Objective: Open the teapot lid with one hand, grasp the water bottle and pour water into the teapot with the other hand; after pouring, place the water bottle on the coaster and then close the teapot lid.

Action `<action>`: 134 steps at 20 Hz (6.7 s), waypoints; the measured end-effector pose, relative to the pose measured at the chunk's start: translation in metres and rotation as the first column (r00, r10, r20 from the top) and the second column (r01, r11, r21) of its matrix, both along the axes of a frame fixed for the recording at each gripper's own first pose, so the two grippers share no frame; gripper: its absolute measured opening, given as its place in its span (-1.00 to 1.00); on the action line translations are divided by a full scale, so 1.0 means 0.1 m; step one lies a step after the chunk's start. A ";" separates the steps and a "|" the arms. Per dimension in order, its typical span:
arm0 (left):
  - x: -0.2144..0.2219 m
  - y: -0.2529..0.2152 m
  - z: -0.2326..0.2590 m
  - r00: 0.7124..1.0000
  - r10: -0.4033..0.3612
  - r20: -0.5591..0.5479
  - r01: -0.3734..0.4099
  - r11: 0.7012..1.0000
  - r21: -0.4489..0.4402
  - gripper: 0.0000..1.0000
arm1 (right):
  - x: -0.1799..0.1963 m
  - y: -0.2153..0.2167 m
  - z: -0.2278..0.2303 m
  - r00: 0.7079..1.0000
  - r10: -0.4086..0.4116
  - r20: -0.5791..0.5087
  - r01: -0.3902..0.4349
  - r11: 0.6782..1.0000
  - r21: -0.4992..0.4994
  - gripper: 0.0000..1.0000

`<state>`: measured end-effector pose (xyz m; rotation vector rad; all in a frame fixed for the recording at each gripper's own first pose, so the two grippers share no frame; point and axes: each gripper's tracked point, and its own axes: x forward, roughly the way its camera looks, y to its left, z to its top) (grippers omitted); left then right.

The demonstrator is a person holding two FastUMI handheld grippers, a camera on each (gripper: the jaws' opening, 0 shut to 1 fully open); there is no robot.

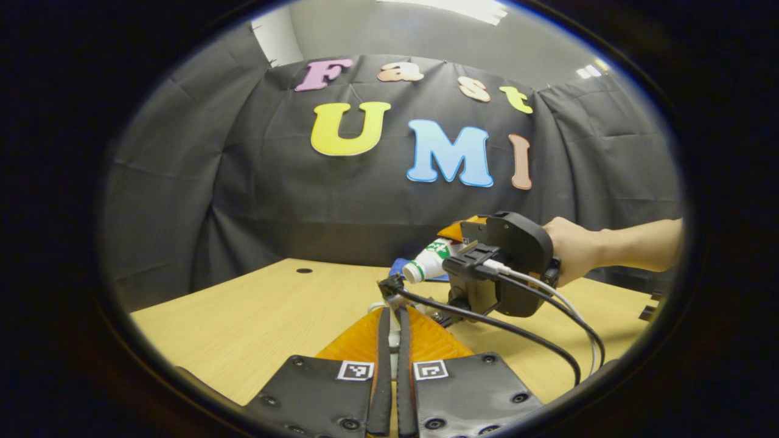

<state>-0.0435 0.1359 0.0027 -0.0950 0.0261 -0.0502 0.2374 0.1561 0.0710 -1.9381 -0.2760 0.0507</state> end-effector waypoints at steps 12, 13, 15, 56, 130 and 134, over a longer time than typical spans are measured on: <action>0.04 0.07 0.08 0.999 0.020 0.028 -0.019 0.999 -0.038 -0.72 | -0.23 -0.32 -0.05 0.982 0.096 -0.164 0.027 0.784 0.620 0.43; 0.07 0.08 0.10 0.999 0.020 0.032 -0.019 0.999 -0.043 -0.72 | -0.30 -0.43 0.00 0.981 0.104 -0.161 0.032 0.738 0.674 0.43; 0.18 0.06 0.20 0.999 0.017 0.049 -0.015 0.999 -0.042 -0.71 | -0.46 -0.65 0.05 0.978 0.118 -0.172 0.060 0.630 0.774 0.43; 1.89 -0.20 -0.12 1.000 -0.027 -0.016 0.028 0.996 0.086 0.07 | -0.84 -2.06 -0.20 0.944 0.273 -0.185 0.239 -0.176 0.955 0.43; 0.42 -1.60 -0.06 0.999 -0.032 0.036 0.029 0.995 0.093 1.00 | -2.23 -1.94 -0.65 0.986 0.024 -0.165 0.161 -0.400 0.902 0.66; 0.38 -1.55 -0.08 0.999 0.009 0.034 -0.012 0.995 0.097 1.00 | -2.20 -1.83 -0.67 0.985 0.039 -0.169 0.171 -0.374 0.912 0.67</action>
